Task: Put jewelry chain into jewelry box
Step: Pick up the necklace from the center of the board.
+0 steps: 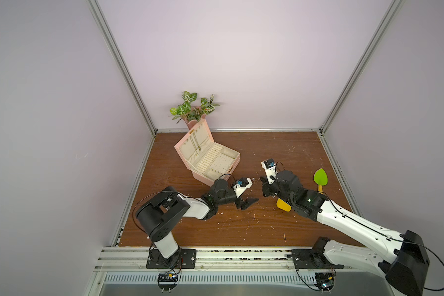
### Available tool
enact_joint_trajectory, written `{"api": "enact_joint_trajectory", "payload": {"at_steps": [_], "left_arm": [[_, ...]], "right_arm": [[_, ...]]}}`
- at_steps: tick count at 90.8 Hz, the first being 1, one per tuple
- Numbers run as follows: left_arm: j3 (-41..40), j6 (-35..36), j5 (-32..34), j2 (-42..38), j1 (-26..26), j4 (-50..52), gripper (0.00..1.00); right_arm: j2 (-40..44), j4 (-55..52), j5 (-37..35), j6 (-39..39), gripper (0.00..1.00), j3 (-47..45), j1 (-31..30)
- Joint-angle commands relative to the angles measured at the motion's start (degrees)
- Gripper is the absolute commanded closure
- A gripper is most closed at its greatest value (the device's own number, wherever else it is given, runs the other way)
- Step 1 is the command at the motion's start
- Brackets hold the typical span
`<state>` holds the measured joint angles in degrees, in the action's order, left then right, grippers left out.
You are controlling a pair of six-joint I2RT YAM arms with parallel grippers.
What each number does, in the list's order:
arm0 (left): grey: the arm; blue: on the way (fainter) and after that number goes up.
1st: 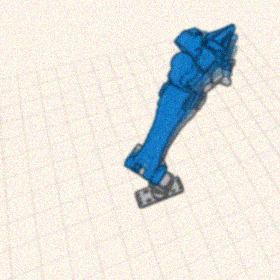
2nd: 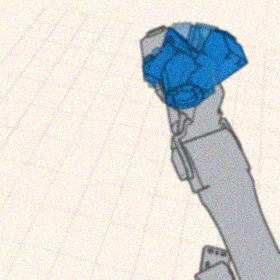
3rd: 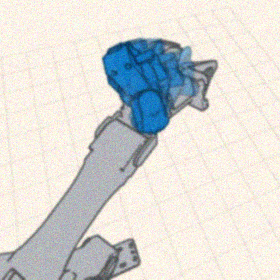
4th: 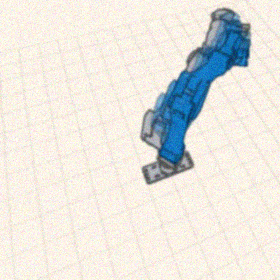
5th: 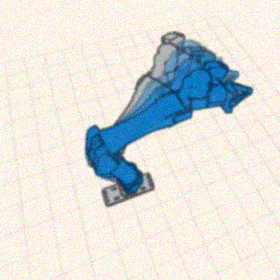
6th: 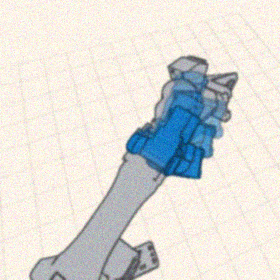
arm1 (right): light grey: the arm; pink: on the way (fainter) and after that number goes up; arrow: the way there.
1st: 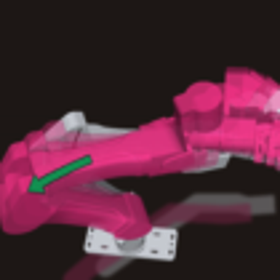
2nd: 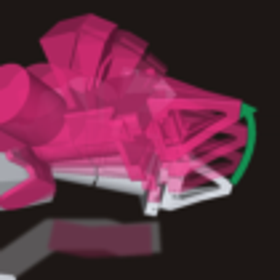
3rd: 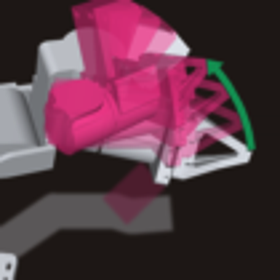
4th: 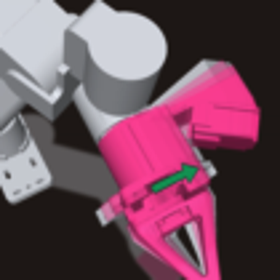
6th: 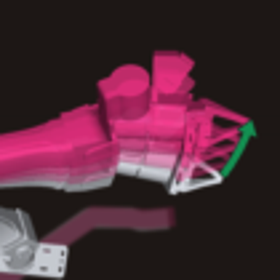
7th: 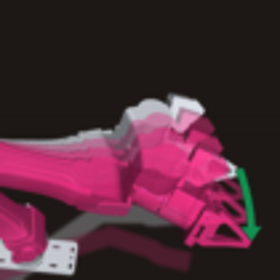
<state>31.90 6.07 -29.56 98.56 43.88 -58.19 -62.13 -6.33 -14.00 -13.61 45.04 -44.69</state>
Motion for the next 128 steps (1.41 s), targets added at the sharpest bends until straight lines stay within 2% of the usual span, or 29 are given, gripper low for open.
{"api": "enact_joint_trajectory", "payload": {"at_steps": [1, 17, 56, 77, 114, 128], "left_arm": [[1.87, -0.53, -0.04, 3.55, 0.50, -5.85, 0.19], [3.30, -2.01, 0.48, 9.40, 0.50, -11.57, 0.24], [6.05, -4.04, -2.71, 17.88, 0.50, -14.22, 0.50], [6.62, -4.76, -3.61, 20.25, 0.51, -14.48, 0.61], [7.82, -4.92, -3.17, 23.55, 0.51, -14.71, 0.70], [6.99, -4.31, -2.29, 23.08, 0.51, -14.93, 0.80]], "right_arm": [[1.47, 2.26, 0.64, 1.07, 1.00, 3.04, -0.10], [1.83, 2.31, 1.97, 0.98, 1.00, 4.01, -0.11], [3.83, 2.94, 3.27, 0.74, 1.00, 5.11, -0.09], [4.37, 2.82, 3.60, 0.63, 1.00, 5.82, -0.05], [5.60, 3.32, 3.94, 0.31, 1.00, 6.00, -0.06], [5.96, 3.27, 3.46, 0.39, 1.00, 5.83, -0.05]]}}
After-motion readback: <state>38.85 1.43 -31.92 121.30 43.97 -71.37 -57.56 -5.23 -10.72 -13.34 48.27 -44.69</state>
